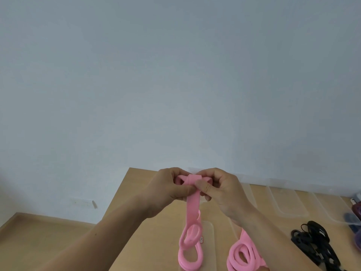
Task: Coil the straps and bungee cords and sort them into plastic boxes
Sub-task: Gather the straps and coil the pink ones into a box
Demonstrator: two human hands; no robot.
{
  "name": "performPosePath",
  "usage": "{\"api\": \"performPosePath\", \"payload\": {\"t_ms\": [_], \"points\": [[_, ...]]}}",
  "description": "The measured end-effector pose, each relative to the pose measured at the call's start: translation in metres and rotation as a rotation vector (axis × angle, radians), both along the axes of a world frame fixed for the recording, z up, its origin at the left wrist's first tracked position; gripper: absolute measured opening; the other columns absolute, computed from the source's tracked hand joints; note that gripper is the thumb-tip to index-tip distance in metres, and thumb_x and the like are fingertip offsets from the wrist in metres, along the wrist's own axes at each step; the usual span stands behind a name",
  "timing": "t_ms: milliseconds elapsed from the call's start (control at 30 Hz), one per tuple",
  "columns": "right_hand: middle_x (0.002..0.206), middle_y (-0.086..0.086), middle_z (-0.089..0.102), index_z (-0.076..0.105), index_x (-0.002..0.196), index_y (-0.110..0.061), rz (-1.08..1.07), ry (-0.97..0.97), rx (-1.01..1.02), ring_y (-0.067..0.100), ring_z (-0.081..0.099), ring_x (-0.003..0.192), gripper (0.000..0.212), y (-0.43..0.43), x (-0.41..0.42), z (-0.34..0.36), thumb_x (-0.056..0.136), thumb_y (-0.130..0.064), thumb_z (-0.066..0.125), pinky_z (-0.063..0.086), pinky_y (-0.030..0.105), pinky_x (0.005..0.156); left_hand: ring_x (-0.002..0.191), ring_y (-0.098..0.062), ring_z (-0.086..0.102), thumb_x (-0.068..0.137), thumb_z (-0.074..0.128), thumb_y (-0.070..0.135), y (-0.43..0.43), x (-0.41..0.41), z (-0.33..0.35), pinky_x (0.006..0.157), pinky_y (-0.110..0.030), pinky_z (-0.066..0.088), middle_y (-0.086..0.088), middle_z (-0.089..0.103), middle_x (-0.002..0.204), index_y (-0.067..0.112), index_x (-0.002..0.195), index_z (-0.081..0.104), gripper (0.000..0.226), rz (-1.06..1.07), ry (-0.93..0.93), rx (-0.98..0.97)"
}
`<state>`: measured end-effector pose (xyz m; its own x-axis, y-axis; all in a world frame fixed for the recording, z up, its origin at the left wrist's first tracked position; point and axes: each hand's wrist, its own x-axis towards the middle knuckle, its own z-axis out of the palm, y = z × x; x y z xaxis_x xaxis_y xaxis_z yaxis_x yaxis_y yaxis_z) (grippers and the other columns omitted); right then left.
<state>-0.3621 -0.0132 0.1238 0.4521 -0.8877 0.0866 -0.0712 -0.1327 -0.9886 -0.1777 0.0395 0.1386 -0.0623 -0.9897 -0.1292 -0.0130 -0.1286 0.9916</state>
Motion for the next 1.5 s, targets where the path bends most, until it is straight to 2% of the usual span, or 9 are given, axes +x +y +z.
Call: {"api": "performPosePath", "payload": {"t_ms": [233,500,600,700,900,1067,1167,1300,1500], "points": [[0.090,0.005,0.072,0.072,0.092,-0.030,-0.053,-0.019,-0.120,0.028,0.066,0.083,0.025,0.005,0.005,-0.004,0.082,-0.007,0.077,0.059,0.036,0.077,0.074,-0.025,0.070,0.080,0.075,0.002,0.000,0.005,0.004,0.066,-0.031,0.057,-0.016,0.075,0.089,0.002,0.101,0.061,0.025,-0.054,0.025,0.116],[0.089,0.011,0.068,0.067,0.090,-0.035,-0.008,-0.022,-0.112,0.027,0.066,0.079,0.034,0.008,0.008,-0.007,0.079,-0.006,0.079,0.059,0.040,0.077,0.090,-0.040,0.070,0.078,0.081,0.028,0.002,0.002,0.002,0.092,-0.056,0.054,-0.023,0.072,0.104,-0.001,0.110,0.064,0.046,-0.036,0.162,0.147],[0.092,0.017,0.067,0.067,0.091,-0.033,0.006,-0.029,-0.054,0.031,0.064,0.078,0.033,0.008,0.007,-0.007,0.078,-0.004,0.079,0.060,0.043,0.075,0.090,-0.039,0.071,0.076,0.084,0.019,0.003,0.003,0.002,0.084,-0.050,0.059,-0.026,0.071,0.103,-0.004,0.111,0.063,0.047,0.000,0.192,0.110],[0.090,0.005,0.068,0.068,0.100,-0.022,0.033,-0.094,0.058,0.018,0.061,0.068,0.028,0.007,0.004,-0.004,0.075,-0.015,0.078,0.055,0.029,0.064,0.091,-0.038,0.072,0.078,0.081,0.007,0.002,0.006,-0.001,0.077,-0.042,0.060,-0.027,0.070,0.105,-0.002,0.110,0.063,0.038,0.018,0.181,0.069],[0.078,0.014,0.073,0.071,0.093,-0.010,0.000,-0.002,0.147,0.024,0.064,0.064,0.014,0.000,0.004,-0.002,0.091,-0.024,0.069,0.051,0.031,0.057,0.096,-0.041,0.071,0.083,0.073,-0.006,-0.004,0.004,-0.006,0.085,-0.045,0.059,-0.028,0.069,0.105,0.000,0.106,0.065,0.025,0.005,0.085,-0.034],[0.072,0.011,0.072,0.069,0.091,-0.005,0.046,0.079,0.189,0.020,0.065,0.062,0.023,-0.003,0.005,0.004,0.092,-0.028,0.067,0.050,0.027,0.054,0.088,-0.023,0.072,0.080,0.077,-0.002,-0.002,0.001,-0.009,0.075,-0.026,0.056,-0.014,0.071,0.098,0.010,0.107,0.066,0.031,0.009,0.021,-0.077],[0.067,0.005,0.070,0.068,0.088,-0.008,0.011,0.088,0.125,0.017,0.063,0.059,0.019,-0.003,0.007,0.005,0.091,-0.027,0.068,0.048,0.026,0.052,0.093,-0.028,0.073,0.078,0.082,0.007,-0.003,0.004,-0.009,0.079,-0.035,0.059,-0.014,0.071,0.106,0.010,0.117,0.059,0.045,0.048,0.050,-0.024],[0.070,-0.001,0.070,0.069,0.089,-0.013,-0.030,0.030,0.072,0.013,0.063,0.060,0.014,-0.003,0.007,0.007,0.084,-0.024,0.077,0.049,0.023,0.051,0.094,-0.034,0.069,0.087,0.076,0.025,-0.003,0.007,-0.005,0.083,-0.042,0.056,-0.014,0.075,0.103,0.007,0.105,0.072,0.026,-0.065,-0.054,0.009],[0.079,-0.004,0.070,0.069,0.093,-0.022,-0.004,0.034,0.030,0.017,0.059,0.057,0.013,-0.003,0.006,0.003,0.084,-0.018,0.077,0.052,0.029,0.057,0.100,-0.040,0.068,0.089,0.067,0.007,-0.002,0.006,-0.006,0.082,-0.042,0.059,-0.020,0.073,0.107,0.007,0.105,0.072,0.016,-0.147,0.065,0.023]]}}
